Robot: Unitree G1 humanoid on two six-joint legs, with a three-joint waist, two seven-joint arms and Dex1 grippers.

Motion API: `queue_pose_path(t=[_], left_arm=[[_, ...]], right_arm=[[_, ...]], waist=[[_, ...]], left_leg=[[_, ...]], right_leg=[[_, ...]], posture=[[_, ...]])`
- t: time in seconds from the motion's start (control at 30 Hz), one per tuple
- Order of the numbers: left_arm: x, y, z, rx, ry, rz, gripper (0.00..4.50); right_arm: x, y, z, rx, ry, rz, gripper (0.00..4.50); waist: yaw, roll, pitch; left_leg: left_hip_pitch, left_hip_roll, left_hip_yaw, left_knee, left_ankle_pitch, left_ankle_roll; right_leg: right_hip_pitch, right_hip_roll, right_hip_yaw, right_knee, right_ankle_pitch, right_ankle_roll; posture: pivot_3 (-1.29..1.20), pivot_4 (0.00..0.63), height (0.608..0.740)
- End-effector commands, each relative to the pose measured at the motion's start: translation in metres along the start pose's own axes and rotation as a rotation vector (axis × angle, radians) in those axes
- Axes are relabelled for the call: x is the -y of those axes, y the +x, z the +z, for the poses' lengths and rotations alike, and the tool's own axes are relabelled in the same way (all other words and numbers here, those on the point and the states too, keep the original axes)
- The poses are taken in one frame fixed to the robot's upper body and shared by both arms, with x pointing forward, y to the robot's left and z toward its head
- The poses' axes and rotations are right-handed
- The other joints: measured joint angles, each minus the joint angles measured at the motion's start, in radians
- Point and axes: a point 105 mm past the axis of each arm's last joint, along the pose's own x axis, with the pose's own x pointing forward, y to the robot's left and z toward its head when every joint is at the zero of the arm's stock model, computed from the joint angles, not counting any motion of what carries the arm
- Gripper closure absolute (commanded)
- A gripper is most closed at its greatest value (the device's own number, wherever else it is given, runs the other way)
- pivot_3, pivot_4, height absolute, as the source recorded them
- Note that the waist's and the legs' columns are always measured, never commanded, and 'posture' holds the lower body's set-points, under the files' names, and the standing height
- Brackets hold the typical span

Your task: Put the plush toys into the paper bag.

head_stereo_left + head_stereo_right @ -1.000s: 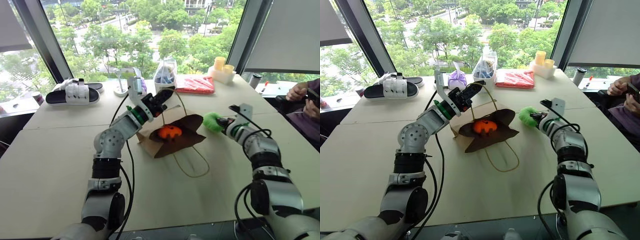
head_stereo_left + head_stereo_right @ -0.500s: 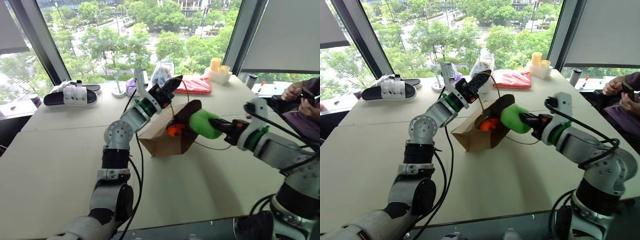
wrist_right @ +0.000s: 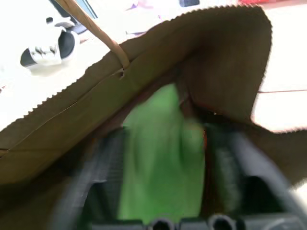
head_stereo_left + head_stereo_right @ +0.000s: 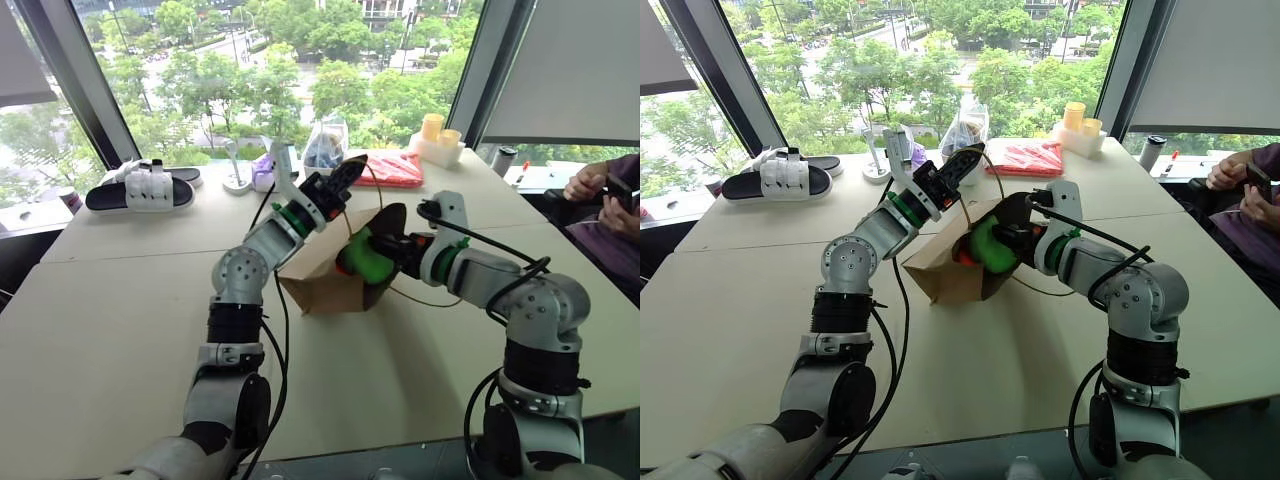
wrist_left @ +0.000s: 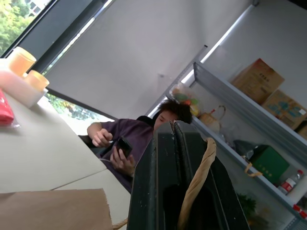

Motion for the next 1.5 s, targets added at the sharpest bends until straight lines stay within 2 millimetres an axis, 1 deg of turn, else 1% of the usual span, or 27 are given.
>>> queue_pose_path(t=[0.03, 0.1, 0.2, 0.3, 0.33, 0.43, 0.47, 0.53, 0.57, 0.63, 0.67, 0.7, 0.8, 0.93, 1.0, 1.03, 1.07, 1.17, 1.2, 1.23, 1.27, 1.3, 1.37, 1.43, 1.47, 1.5], left_arm=[[0.007, -0.001, 0.014, 0.051, 0.019, -0.024, 4.50], [0.004, -0.001, 0.015, 0.050, 0.028, -0.017, 4.50], [0.001, -0.001, 0.018, 0.051, 0.038, -0.012, 4.50], [-0.003, -0.001, 0.022, 0.054, 0.043, -0.007, 4.50], [-0.004, -0.001, 0.023, 0.054, 0.044, -0.006, 4.50], [-0.006, -0.001, 0.024, 0.048, 0.045, -0.006, 4.50], [-0.007, 0.000, 0.023, 0.045, 0.045, -0.009, 4.50], [-0.007, 0.000, 0.023, 0.042, 0.044, -0.011, 4.50], [-0.007, 0.001, 0.023, 0.041, 0.044, -0.013, 4.50], [-0.007, 0.001, 0.024, 0.046, 0.042, -0.014, 4.50], [-0.007, 0.000, 0.024, 0.048, 0.041, -0.014, 4.50], [-0.007, 0.000, 0.024, 0.050, 0.041, -0.013, 4.50], [-0.007, 0.000, 0.024, 0.051, 0.041, -0.012, 4.50], [-0.009, -0.002, 0.022, 0.049, 0.044, -0.007, 4.50], [-0.009, -0.002, 0.023, 0.049, 0.046, -0.007, 4.50], [-0.008, -0.003, 0.023, 0.048, 0.047, -0.007, 4.50], [-0.009, -0.003, 0.023, 0.048, 0.048, -0.006, 4.50], [-0.009, -0.003, 0.023, 0.046, 0.051, -0.004, 4.50], [-0.009, -0.003, 0.023, 0.045, 0.053, -0.004, 4.50], [-0.008, -0.003, 0.024, 0.043, 0.054, -0.004, 4.50], [-0.008, -0.004, 0.024, 0.039, 0.060, -0.004, 4.50], [-0.008, -0.004, 0.024, 0.036, 0.065, -0.004, 4.50], [-0.008, -0.007, 0.024, -0.003, 0.116, 0.011, 4.50], [-0.011, -0.010, 0.025, -0.059, 0.192, 0.046, 4.50], [-0.010, -0.011, 0.029, -0.065, 0.196, 0.054, 4.50], [-0.009, -0.012, 0.032, -0.065, 0.193, 0.056, 4.50]], right_arm=[[-0.010, -0.011, 0.017, 0.051, -0.141, 0.025, 0.04], [-0.014, -0.022, 0.021, 0.061, -0.169, 0.065, 0.04], [-0.007, -0.047, 0.031, 0.111, -0.159, 0.079, 0.04], [0.025, -0.076, 0.035, 0.169, -0.114, -0.027, 0.04], [0.036, -0.084, 0.033, 0.170, -0.098, -0.072, 0.04], [0.071, -0.108, 0.008, 0.121, -0.060, -0.225, 0.04], [0.077, -0.112, 0.004, 0.144, -0.041, -0.248, 0.04], [0.087, -0.117, -0.005, 0.189, 0.041, -0.278, 0.04], [0.091, -0.118, -0.015, 0.172, 0.051, -0.297, 0.04], [0.097, -0.121, -0.038, 0.161, 0.158, -0.309, 0.04], [0.097, -0.121, -0.046, 0.175, 0.211, -0.298, 0.04], [0.095, -0.122, -0.051, 0.201, 0.265, -0.281, 0.04], [0.090, -0.120, -0.057, 0.274, 0.383, -0.242, 0.04], [0.072, -0.110, -0.071, 0.272, 0.486, -0.160, 0.04], [0.069, -0.106, -0.072, 0.277, 0.510, -0.153, 0.55], [0.068, -0.106, -0.072, 0.284, 0.520, -0.148, 0.92], [0.066, -0.106, -0.069, 0.295, 0.527, -0.137, 1.40], [0.064, -0.109, -0.064, 0.317, 0.539, -0.118, 3.03], [0.061, -0.110, -0.060, 0.326, 0.536, -0.100, 3.65], [0.059, -0.110, -0.057, 0.332, 0.533, -0.087, 4.14], [0.057, -0.111, -0.053, 0.343, 0.535, -0.072, 4.43], [0.055, -0.112, -0.051, 0.349, 0.537, -0.062, 4.43], [0.038, -0.115, -0.039, 0.360, 0.484, 0.035, 4.43], [0.018, -0.121, -0.017, 0.413, 0.441, 0.154, 4.43], [0.010, -0.125, -0.003, 0.458, 0.437, 0.211, 4.43], [0.006, -0.128, 0.006, 0.485, 0.439, 0.245, 4.43]], waist=[[0.001, 0.000, 0.000], [0.001, 0.000, 0.000], [0.003, 0.000, 0.000], [0.008, 0.000, 0.000], [0.010, 0.000, 0.000], [0.019, -0.001, 0.000], [0.022, -0.001, 0.000], [0.020, 0.000, 0.000], [0.018, 0.000, 0.000], [0.019, -0.001, 0.000], [0.020, 0.000, 0.000], [0.020, 0.000, 0.000], [0.018, 0.000, 0.000], [0.018, 0.000, 0.000], [0.018, 0.000, 0.000], [0.018, 0.000, 0.000], [0.018, 0.000, 0.000], [0.019, 0.000, 0.000], [0.019, 0.000, 0.000], [0.019, 0.000, 0.000], [0.019, 0.000, 0.000], [0.019, 0.000, 0.000], [0.018, 0.000, 0.000], [0.013, 0.000, 0.000], [0.010, 0.000, 0.000], [0.005, 0.000, 0.000]], left_leg=[[0.000, 0.000, 0.000, 0.000, 0.000, 0.000], [0.000, 0.000, 0.000, 0.000, 0.000, 0.000], [0.000, 0.000, 0.000, 0.000, 0.000, 0.000], [0.000, 0.000, 0.000, 0.000, 0.000, 0.000], [0.000, 0.000, -0.001, 0.000, 0.000, 0.000], [0.000, 0.000, 0.000, 0.000, 0.000, 0.001], [0.000, 0.000, 0.000, 0.000, 0.000, 0.001], [0.000, 0.000, 0.001, 0.000, 0.000, 0.001], [0.000, 0.000, 0.002, 0.000, 0.000, 0.001], [0.001, 0.000, 0.002, 0.001, 0.000, 0.001], [0.001, 0.001, 0.001, 0.001, 0.000, 0.001], [0.001, 0.001, 0.001, 0.001, 0.000, 0.001], [0.001, 0.001, 0.001, 0.001, 0.000, 0.001], [0.001, 0.001, 0.001, 0.001, 0.000, 0.000], [0.001, 0.001, 0.001, 0.000, 0.000, 0.000], [0.001, 0.001, 0.001, 0.001, 0.000, 0.000], [0.001, 0.001, 0.001, 0.001, 0.000, 0.000], [0.001, 0.001, 0.001, 0.001, 0.000, 0.000], [0.001, 0.001, 0.001, 0.001, 0.000, 0.000], [0.001, 0.001, 0.001, 0.001, 0.000, 0.000], [0.001, 0.001, 0.001, 0.001, 0.000, 0.000], [0.001, 0.001, 0.001, 0.001, 0.000, 0.000], [0.001, 0.001, 0.001, 0.001, 0.000, 0.001], [0.001, 0.001, 0.001, 0.000, 0.000, 0.001], [0.001, 0.001, 0.001, 0.000, 0.000, 0.001], [0.001, 0.001, 0.001, 0.000, 0.000, 0.001]], right_leg=[[0.000, 0.000, 0.000, 0.000, 0.000, 0.000], [0.000, 0.000, 0.000, 0.000, 0.000, 0.000], [0.000, 0.000, 0.000, -0.001, 0.000, 0.000], [0.001, 0.000, 0.000, -0.001, 0.000, 0.000], [0.002, 0.000, -0.001, -0.002, 0.000, 0.000], [0.002, 0.000, 0.000, -0.002, 0.000, 0.000], [0.002, 0.000, -0.001, -0.002, 0.000, 0.000], [0.001, 0.000, 0.000, -0.002, 0.000, 0.000], [0.002, 0.000, 0.000, -0.001, 0.000, 0.000], [0.002, 0.000, 0.000, -0.001, 0.000, 0.000], [0.002, 0.001, 0.000, -0.001, 0.000, 0.000], [0.002, 0.000, 0.000, -0.001, 0.000, 0.000], [0.002, 0.000, 0.000, -0.001, 0.000, 0.000], [0.002, 0.001, 0.000, 0.000, 0.000, 0.000], [0.002, 0.000, 0.000, 0.000, 0.000, 0.000], [0.002, 0.000, 0.000, 0.000, 0.000, 0.000], [0.002, 0.000, 0.000, -0.001, 0.000, 0.000], [0.002, 0.000, 0.000, 0.000, 0.000, 0.000], [0.002, 0.000, 0.000, 0.000, 0.000, 0.000], [0.002, 0.000, 0.000, -0.001, 0.000, 0.000], [0.002, 0.000, 0.000, -0.001, 0.000, 0.000], [0.002, 0.000, 0.000, -0.001, 0.000, 0.000], [0.002, 0.000, 0.000, 0.000, 0.000, 0.000], [0.002, 0.000, 0.000, 0.000, 0.000, 0.000], [0.002, 0.001, 0.000, 0.000, 0.000, 0.000], [0.002, 0.001, 0.000, 0.000, 0.000, 0.000]], posture=[[0.00, 0.150, 0.740], [0.00, 0.150, 0.740], [0.00, 0.150, 0.740], [0.00, 0.150, 0.740], [0.00, 0.150, 0.740], [0.00, 0.150, 0.740], [0.00, 0.150, 0.740], [0.00, 0.150, 0.740], [0.00, 0.150, 0.740], [0.00, 0.150, 0.740], [0.00, 0.150, 0.740], [0.00, 0.150, 0.740], [0.00, 0.150, 0.740], [0.00, 0.150, 0.740], [0.00, 0.150, 0.740], [0.00, 0.150, 0.740], [0.00, 0.150, 0.740], [0.00, 0.150, 0.740], [0.00, 0.150, 0.740], [0.00, 0.150, 0.740], [0.00, 0.150, 0.740], [0.00, 0.150, 0.740], [0.00, 0.150, 0.740], [0.00, 0.150, 0.740], [0.00, 0.150, 0.740], [0.00, 0.150, 0.740]])
